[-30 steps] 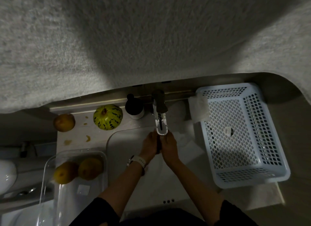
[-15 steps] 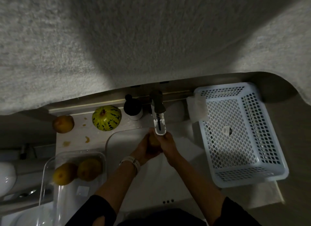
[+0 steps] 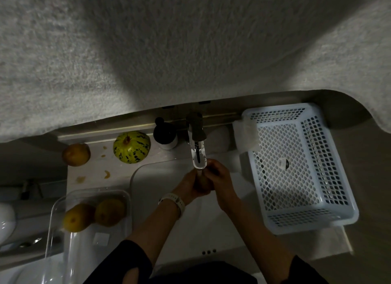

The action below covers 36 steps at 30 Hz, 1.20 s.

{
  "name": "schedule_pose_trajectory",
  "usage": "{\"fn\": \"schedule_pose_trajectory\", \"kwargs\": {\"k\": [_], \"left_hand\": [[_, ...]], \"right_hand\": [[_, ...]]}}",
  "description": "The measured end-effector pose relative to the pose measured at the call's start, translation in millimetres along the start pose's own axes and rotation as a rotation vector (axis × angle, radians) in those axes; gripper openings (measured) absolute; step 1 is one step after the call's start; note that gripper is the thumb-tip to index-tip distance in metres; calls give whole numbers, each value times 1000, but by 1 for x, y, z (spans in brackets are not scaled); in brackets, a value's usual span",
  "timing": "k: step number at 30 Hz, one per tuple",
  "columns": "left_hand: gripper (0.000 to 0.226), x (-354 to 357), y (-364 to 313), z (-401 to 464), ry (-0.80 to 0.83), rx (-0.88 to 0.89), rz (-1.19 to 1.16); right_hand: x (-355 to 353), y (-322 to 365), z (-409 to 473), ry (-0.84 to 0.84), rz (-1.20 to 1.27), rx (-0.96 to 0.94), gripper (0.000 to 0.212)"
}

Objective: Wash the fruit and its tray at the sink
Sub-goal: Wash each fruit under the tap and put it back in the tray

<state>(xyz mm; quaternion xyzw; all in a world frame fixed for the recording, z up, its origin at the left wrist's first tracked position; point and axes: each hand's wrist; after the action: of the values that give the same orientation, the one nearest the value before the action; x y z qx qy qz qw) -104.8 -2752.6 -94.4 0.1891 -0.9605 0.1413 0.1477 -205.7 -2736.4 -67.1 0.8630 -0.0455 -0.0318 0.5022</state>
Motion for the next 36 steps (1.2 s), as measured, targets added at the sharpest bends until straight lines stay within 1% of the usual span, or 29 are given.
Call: {"fn": "schedule_pose_trajectory", "kwargs": {"k": [3,5,7,10,12,13,16,17,19,21,23,25,26,30,34,36], "left_hand": [[26,5,1,5,-39,-15,68],[34,6,2,11,-56,14,124],[36,3,4,18,-135,94,195],[27,-5,0,20,-270,271,350],[28,-13,-6,18,-345,313,427],[29,-19,-9,17,-362,309,418],[24,-34,-13,7,-320,272,268],[24,-39,-13,5,-319,279,266],[27,-45,-13,4,-340,289,342],[29,-46,-12,3,-335,282,374],[32,-41,-9,2,-292,252,374],[36,-32,-7,1,-261,227,399],[38,-27,-7,-1,-254,220,426],[40,-10,-6,-8,-180,182,521],[34,-2,-7,-18,-113,165,544],[30,-2,-7,-22,-90,191,540]], "right_hand": [[0,-2,2,-22,-54,17,20],[4,-4,3,-30,-113,41,22],[9,-6,4,-54,-142,91,24],[22,-4,3,-70,-103,127,24],[30,-1,3,-66,-96,134,21],[34,0,4,-47,-90,134,21],[44,7,5,16,-69,160,25],[46,12,4,26,-60,193,25],[46,17,2,66,-97,248,29],[37,19,-1,158,-152,238,33],[25,20,-6,233,-199,165,32],[13,23,-12,251,-256,32,29],[10,25,-15,230,-278,-44,32],[1,42,-24,79,-404,-379,56],[3,68,-33,25,-586,-768,65],[5,70,-32,-20,-708,-854,71]]}}
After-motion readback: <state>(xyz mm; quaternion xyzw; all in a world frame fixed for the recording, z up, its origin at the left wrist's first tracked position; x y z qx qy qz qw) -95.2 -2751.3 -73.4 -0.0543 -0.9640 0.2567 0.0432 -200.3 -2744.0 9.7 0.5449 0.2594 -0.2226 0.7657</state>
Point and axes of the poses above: each hand's wrist, its own z-axis towards the middle knuckle, its own x-axis out of the palm, y = z × x, and after that the axes turned 3 degrees about -y, right-handed
